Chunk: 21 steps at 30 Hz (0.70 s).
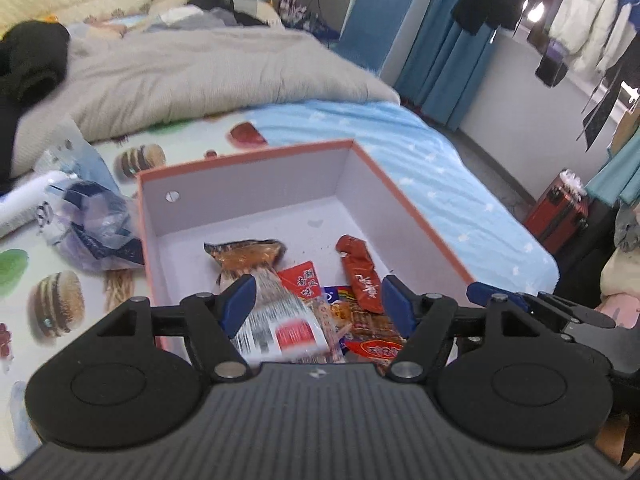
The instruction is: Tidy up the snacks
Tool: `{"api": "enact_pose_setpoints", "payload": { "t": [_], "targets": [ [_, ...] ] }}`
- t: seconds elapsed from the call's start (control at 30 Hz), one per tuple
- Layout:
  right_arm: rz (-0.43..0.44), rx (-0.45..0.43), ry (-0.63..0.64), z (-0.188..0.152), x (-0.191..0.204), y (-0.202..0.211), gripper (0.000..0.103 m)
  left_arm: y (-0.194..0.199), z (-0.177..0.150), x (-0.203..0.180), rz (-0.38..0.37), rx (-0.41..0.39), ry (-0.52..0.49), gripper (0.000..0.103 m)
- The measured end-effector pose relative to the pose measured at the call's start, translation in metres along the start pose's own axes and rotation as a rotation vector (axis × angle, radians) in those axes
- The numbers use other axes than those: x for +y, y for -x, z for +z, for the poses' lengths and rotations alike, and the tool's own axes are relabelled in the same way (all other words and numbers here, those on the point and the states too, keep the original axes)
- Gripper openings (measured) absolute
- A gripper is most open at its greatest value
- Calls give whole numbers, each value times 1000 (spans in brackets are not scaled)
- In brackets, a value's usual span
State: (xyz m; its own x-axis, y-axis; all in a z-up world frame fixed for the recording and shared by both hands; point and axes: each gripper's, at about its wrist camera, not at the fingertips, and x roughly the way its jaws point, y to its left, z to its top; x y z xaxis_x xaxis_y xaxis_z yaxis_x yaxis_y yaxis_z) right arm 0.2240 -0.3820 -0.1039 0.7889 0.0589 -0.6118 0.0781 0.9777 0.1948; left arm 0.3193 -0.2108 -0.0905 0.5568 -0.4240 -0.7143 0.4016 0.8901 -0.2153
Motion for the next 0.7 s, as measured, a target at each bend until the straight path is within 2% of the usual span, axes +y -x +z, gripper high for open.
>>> {"api": "enact_pose_setpoints", "payload": {
  "t": [0.47,0.7],
  "targets": [
    [41,-166,33,-16,44,118,69,152,-53,-26,27,-174,-17,74],
    [56,-231,52,-32,65,168,69,203,-84,-33,20,-221,-9,74]
  ]
}}
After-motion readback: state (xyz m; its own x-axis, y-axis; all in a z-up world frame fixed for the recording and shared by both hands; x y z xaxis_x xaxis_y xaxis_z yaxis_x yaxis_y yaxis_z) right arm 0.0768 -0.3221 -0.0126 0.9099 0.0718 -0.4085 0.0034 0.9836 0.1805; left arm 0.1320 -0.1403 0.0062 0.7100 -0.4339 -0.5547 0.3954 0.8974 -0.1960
